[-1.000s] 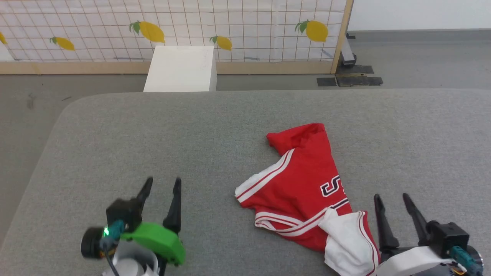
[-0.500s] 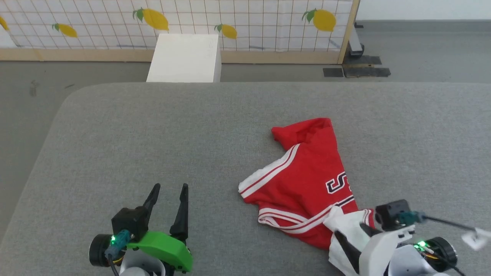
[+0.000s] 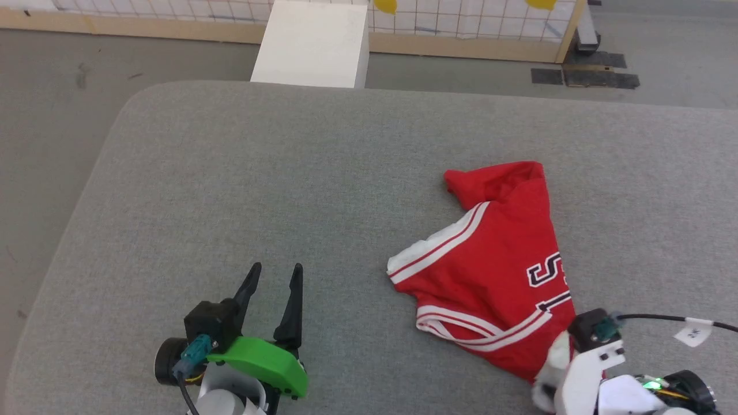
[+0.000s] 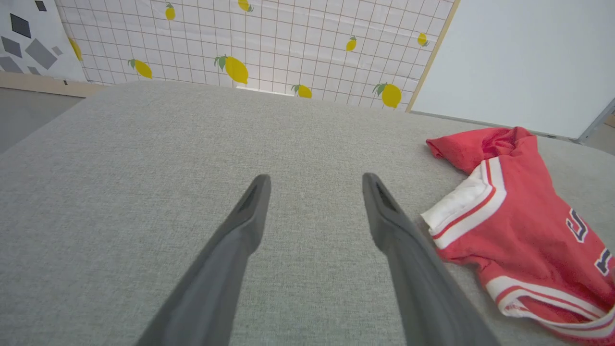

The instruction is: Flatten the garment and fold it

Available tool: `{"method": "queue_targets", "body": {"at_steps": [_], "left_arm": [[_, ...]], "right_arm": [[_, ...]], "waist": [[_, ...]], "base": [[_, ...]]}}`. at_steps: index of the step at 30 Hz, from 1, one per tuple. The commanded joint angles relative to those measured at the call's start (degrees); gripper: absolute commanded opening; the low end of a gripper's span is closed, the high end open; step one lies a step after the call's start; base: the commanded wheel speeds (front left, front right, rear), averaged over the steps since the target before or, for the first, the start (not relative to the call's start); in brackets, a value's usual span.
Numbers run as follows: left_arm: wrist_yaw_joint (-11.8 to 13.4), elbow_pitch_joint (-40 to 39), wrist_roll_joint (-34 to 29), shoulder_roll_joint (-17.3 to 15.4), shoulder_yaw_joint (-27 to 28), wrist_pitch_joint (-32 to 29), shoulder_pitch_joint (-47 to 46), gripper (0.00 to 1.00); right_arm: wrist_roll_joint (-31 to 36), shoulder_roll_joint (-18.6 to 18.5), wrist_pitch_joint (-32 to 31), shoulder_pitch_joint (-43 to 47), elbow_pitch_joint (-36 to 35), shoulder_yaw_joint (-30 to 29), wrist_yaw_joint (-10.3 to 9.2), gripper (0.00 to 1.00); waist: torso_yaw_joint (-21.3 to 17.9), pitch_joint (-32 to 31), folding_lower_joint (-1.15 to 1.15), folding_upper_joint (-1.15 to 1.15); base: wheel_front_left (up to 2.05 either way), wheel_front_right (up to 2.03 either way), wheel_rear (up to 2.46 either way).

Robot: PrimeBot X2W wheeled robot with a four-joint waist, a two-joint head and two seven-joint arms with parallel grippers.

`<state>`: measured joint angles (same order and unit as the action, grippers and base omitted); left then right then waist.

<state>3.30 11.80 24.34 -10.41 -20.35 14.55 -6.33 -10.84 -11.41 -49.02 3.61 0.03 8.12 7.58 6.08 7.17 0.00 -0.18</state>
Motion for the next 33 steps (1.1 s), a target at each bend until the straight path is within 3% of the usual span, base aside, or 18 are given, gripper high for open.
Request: {"method": "queue_targets", "body": {"at_steps": [1,4,8,15,22,23,24,28,33], "left_arm": [[-0.51,0.31,-0.55,0.35,0.51,0.44,-0.61,1.00],[-0.98,1.06,-0.71,0.84,1.22,0.44,-0.21,1.00],[-1.69,1.89,-0.96,1.76,1.81,0.44,0.12,1.00],[-2.67,2.48,-1.55,3.06,2.68,0.45,0.55,1.00],[-3.58,2.87,-2.36,3.76,2.81,0.45,0.56,1.00],[-3.75,3.07,-2.47,3.88,2.68,0.45,0.50,1.00],[-3.90,3.25,-2.57,4.01,2.57,0.45,0.40,1.00],[-4.18,3.81,-2.84,4.39,2.35,0.45,0.12,1.00],[-4.54,4.27,-3.07,4.77,2.12,0.45,0.09,1.00]], "right_arm": [[0.19,-0.19,0.97,-0.66,1.25,-0.28,-0.09,0.00],[0.61,-0.94,3.06,-1.92,0.29,-2.09,-0.09,0.00],[3.21,-4.82,5.28,-4.31,-2.00,-4.05,-0.09,0.00],[11.38,-12.18,17.52,-9.25,-1.83,-5.08,-0.09,0.00],[13.32,-10.30,22.73,-4.57,7.20,-7.62,-0.09,0.00],[13.54,-9.63,23.32,-3.95,8.69,-8.19,-0.09,0.29],[13.42,-8.85,24.03,-3.41,10.25,-8.73,-0.09,0.97],[11.78,-6.22,26.70,-3.02,14.00,-9.76,-0.09,1.00],[9.64,-4.10,33.30,-5.10,12.01,-11.26,-0.09,1.00]], "waist": [[0.62,0.59,0.00,0.18],[0.14,-0.23,0.00,0.18],[-0.82,-2.05,0.00,0.18],[-2.43,-3.91,0.00,0.18],[-4.13,-3.40,0.00,0.18],[-4.42,-3.30,0.00,0.18],[-4.70,-3.23,0.00,0.18],[-5.73,-3.49,0.00,0.18],[-7.32,-4.53,0.00,0.18]], "base": [[0.00,0.00,0.00],[0.00,0.00,0.00],[0.00,0.00,0.00],[0.00,0.00,0.00],[0.00,0.00,0.00],[0.00,0.00,0.00],[0.00,0.00,0.00],[0.00,0.00,0.00],[0.00,0.00,0.00]]}}
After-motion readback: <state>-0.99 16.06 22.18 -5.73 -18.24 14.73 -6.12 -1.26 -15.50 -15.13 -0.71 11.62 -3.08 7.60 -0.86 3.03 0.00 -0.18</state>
